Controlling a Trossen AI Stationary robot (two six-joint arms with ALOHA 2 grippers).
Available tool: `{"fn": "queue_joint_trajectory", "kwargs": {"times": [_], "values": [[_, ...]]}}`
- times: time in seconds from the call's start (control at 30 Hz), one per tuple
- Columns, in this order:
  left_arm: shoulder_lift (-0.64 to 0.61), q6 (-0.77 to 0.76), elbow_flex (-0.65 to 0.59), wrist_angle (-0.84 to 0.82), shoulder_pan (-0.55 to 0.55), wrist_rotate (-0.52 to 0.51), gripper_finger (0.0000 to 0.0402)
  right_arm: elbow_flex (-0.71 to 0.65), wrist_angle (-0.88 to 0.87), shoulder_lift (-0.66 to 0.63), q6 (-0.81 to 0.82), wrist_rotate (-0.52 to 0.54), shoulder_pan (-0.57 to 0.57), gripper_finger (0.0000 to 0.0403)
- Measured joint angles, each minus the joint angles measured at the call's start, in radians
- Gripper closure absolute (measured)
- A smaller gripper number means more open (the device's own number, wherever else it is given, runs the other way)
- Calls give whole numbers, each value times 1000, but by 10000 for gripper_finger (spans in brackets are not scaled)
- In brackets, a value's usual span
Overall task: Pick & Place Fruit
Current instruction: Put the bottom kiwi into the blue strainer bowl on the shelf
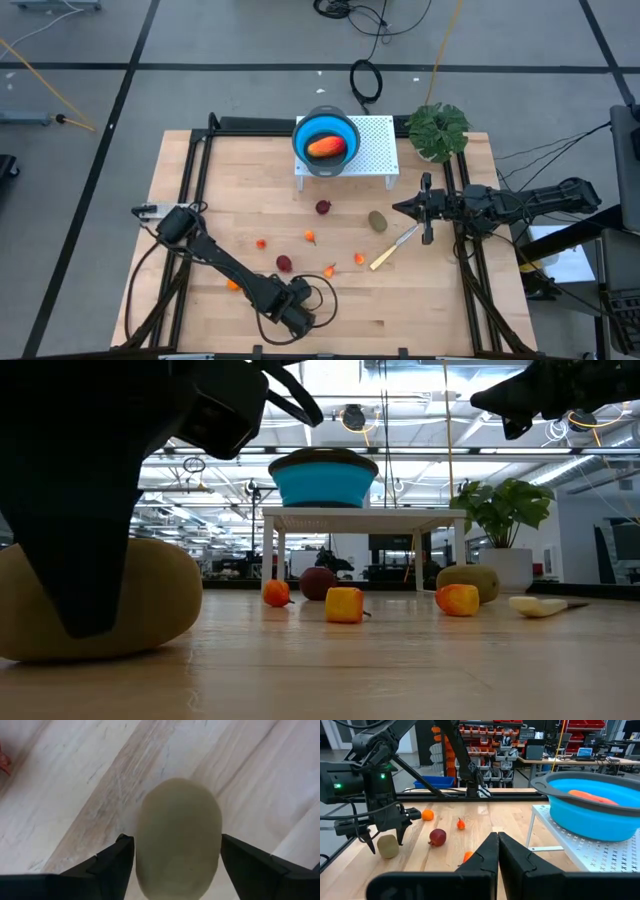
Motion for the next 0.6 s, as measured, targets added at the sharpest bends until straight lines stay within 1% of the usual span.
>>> {"fn": "queue_joint_trajectory", "kwargs": {"times": [0.1, 0.3, 0.37, 0.47, 0.6], "values": [[-1, 8, 0, 0, 0, 0, 142, 0, 0, 0, 0, 0, 0, 399], [-5, 24, 0, 1, 0, 10, 209, 0, 0, 0, 1, 0, 0, 399], [-5, 23, 0, 1, 0, 17, 225, 0, 0, 0, 1, 0, 0, 399], [-8, 26, 0, 0, 0, 19, 233, 0, 0, 0, 1, 0, 0, 399], [-23, 28, 0, -2, 2, 21, 217, 0, 0, 0, 1, 0, 0, 399]]}}
